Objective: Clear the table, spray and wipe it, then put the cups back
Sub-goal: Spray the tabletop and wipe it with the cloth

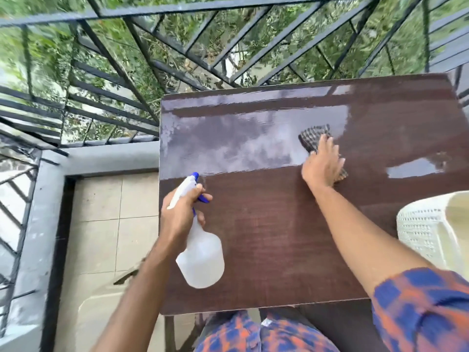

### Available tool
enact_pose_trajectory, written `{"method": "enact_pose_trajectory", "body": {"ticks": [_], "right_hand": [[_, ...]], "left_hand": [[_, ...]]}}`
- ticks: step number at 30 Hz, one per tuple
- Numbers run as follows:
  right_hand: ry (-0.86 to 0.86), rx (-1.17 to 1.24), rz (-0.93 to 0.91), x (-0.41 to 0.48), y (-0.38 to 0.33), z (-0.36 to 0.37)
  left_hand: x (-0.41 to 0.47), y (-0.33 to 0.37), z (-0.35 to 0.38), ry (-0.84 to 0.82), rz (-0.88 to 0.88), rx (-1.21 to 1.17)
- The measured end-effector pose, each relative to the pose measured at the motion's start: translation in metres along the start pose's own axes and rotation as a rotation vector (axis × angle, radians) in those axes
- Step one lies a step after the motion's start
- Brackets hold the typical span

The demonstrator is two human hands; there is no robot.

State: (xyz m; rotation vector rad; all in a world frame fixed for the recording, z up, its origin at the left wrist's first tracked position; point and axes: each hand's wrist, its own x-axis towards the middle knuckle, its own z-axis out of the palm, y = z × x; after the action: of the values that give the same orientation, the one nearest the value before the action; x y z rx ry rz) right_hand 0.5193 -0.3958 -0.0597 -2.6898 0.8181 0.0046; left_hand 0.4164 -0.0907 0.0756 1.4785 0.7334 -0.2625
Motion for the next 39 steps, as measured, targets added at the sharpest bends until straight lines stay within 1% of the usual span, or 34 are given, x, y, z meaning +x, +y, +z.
{"method": "enact_pose_trajectory", "body": {"ticks": [1,3,5,7,8,9,10,11,12,14,16,17,18,19,20,21,22,24,26,28,29,30,31,32,35,36,37,39], "right_hand": [[-0.022,-0.007,-0.066,-0.020,-0.011,0.006],[-0.122,-0.038,-0.306,-0.075,-0.040,0.019],[-0.239,-0.069,-0.651,-0.140,-0.065,0.034],[-0.380,-0.091,-0.972,-0.201,-0.071,0.042],[-0.426,-0.099,-1.077,-0.222,-0.064,0.043],[-0.441,-0.100,-1.143,-0.233,-0.051,0.043],[-0.411,-0.086,-1.175,-0.232,-0.035,0.041],[-0.346,-0.059,-1.160,-0.220,-0.019,0.038],[-0.284,-0.034,-1.078,-0.201,-0.003,0.033],[-0.151,-0.056,-0.784,-0.145,0.029,0.019],[-0.041,-0.056,-0.421,-0.082,0.063,-0.001],[-0.027,-0.024,-0.264,-0.058,0.078,-0.012],[-0.035,0.015,-0.144,-0.043,0.087,-0.021],[-0.059,0.034,-0.069,-0.037,0.091,-0.026],[-0.074,0.035,-0.045,-0.040,0.091,-0.026],[-0.081,0.029,-0.066,-0.049,0.085,-0.024],[-0.087,0.018,-0.135,-0.067,0.078,-0.020],[-0.138,-0.030,-0.372,-0.118,0.064,-0.009],[-0.250,-0.063,-0.701,-0.186,0.061,0.004],[-0.350,-0.083,-1.036,-0.247,0.073,0.007],[-0.385,-0.090,-1.142,-0.262,0.084,0.005],[-0.371,-0.103,-1.180,-0.265,0.097,0.003],[-0.324,-0.105,-1.134,-0.259,0.109,-0.001],[-0.256,-0.089,-1.014,-0.250,0.123,-0.005],[-0.120,-0.019,-0.448,-0.209,0.173,-0.024],[-0.099,-0.001,-0.305,-0.199,0.190,-0.031],[-0.081,0.009,-0.205,-0.196,0.203,-0.036],[-0.053,0.023,-0.079,-0.203,0.216,-0.037]], "left_hand": [[-0.005,-0.003,0.000,0.006,-0.003,0.014],[-0.019,-0.010,0.000,0.026,0.002,0.043],[-0.033,-0.014,-0.002,0.055,0.019,0.057],[-0.049,-0.018,-0.004,0.113,0.034,0.048],[-0.058,-0.020,-0.005,0.138,0.041,0.023],[-0.067,-0.023,-0.007,0.154,0.047,-0.002],[-0.075,-0.026,-0.009,0.166,0.051,-0.014],[-0.084,-0.029,-0.012,0.172,0.056,-0.007],[-0.092,-0.033,-0.014,0.178,0.064,0.005],[-0.107,-0.042,-0.016,0.194,0.067,0.003],[-0.119,-0.051,-0.016,0.216,0.051,-0.016],[-0.125,-0.055,-0.017,0.219,0.047,-0.014],[-0.130,-0.060,-0.019,0.218,0.045,-0.008],[-0.134,-0.064,-0.021,0.212,0.043,-0.008],[-0.138,-0.068,-0.023,0.211,0.045,-0.008],[-0.139,-0.071,-0.025,0.212,0.045,-0.008],[-0.140,-0.074,-0.027,0.210,0.042,-0.005],[-0.137,-0.081,-0.032,0.185,0.028,0.014],[-0.134,-0.087,-0.036,0.156,0.024,0.015],[-0.131,-0.091,-0.039,0.126,0.031,0.020],[-0.130,-0.093,-0.040,0.113,0.031,0.024],[-0.129,-0.096,-0.041,0.097,0.030,0.026],[-0.128,-0.098,-0.043,0.079,0.032,0.027],[-0.127,-0.100,-0.045,0.062,0.034,0.029],[-0.126,-0.108,-0.053,0.014,0.034,0.045],[-0.126,-0.110,-0.055,-0.002,0.035,0.049],[-0.126,-0.111,-0.059,-0.016,0.034,0.051],[-0.126,-0.113,-0.068,-0.029,0.033,0.059]]}}
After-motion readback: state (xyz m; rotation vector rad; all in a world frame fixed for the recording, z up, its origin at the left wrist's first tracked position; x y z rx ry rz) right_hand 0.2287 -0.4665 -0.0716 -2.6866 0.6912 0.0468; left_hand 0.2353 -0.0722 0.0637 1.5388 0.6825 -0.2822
